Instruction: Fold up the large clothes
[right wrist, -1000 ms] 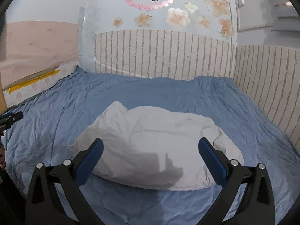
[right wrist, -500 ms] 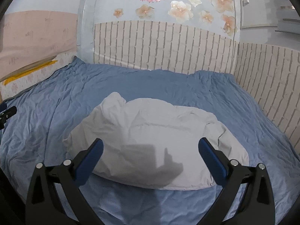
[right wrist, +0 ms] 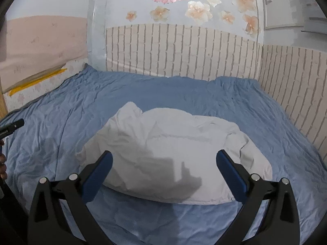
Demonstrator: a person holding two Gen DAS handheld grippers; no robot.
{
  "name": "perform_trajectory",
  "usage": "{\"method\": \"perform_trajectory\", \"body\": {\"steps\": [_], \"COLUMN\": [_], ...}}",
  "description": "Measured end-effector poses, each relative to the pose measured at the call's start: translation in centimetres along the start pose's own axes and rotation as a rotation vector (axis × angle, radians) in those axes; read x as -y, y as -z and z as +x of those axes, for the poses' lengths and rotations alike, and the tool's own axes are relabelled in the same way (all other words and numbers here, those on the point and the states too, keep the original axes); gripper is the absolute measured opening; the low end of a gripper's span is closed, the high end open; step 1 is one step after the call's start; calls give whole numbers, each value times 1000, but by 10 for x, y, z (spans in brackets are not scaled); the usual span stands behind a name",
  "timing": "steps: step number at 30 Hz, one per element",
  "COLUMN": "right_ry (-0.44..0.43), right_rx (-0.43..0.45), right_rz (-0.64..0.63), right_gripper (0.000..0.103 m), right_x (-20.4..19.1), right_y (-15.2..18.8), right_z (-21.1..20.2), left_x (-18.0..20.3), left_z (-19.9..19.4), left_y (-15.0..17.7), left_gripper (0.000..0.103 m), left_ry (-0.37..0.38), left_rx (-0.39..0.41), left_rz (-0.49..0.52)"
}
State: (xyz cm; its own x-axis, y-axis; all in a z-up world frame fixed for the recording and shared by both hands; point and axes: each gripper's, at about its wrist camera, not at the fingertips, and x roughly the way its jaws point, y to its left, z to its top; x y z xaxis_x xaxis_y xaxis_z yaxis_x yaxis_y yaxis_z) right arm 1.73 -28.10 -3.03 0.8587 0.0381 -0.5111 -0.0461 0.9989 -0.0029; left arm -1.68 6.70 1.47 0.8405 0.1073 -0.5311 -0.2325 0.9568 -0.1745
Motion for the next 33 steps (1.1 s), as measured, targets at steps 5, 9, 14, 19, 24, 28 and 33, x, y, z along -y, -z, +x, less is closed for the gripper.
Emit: {"method": "perform_trajectory", "body": {"steps": [5, 9, 14, 19, 24, 28, 33], "right_ry": [-3, -2, 23, 45, 51, 64, 82], "right_rx": [9, 14, -9, -41, -24, -22, 54], "right_rz": [47, 58, 70, 98, 81, 64, 82], "right_gripper": [101, 101, 101, 101, 101, 101, 101], "right_x": [9, 12, 17, 24, 19, 16, 17], "right_y": [-2, -2, 1, 5, 6, 5, 3], "right_z": [-4, -5, 3, 9, 3, 4, -5], "left_x": [5, 12, 10, 17, 36, 46, 45], "left_z": [-7, -8, 3, -1, -22, -37, -36], "left_y": [2, 3, 4, 3, 6, 5, 2], "left_gripper": [100, 100, 100, 100, 100, 100, 100], "left_ry": [-24, -11, -26, -21, -57, -66, -71], "left_rx": [36, 39, 8, 12, 99, 161, 159], "left_rz": [39, 84, 94, 118, 237, 289, 300]}}
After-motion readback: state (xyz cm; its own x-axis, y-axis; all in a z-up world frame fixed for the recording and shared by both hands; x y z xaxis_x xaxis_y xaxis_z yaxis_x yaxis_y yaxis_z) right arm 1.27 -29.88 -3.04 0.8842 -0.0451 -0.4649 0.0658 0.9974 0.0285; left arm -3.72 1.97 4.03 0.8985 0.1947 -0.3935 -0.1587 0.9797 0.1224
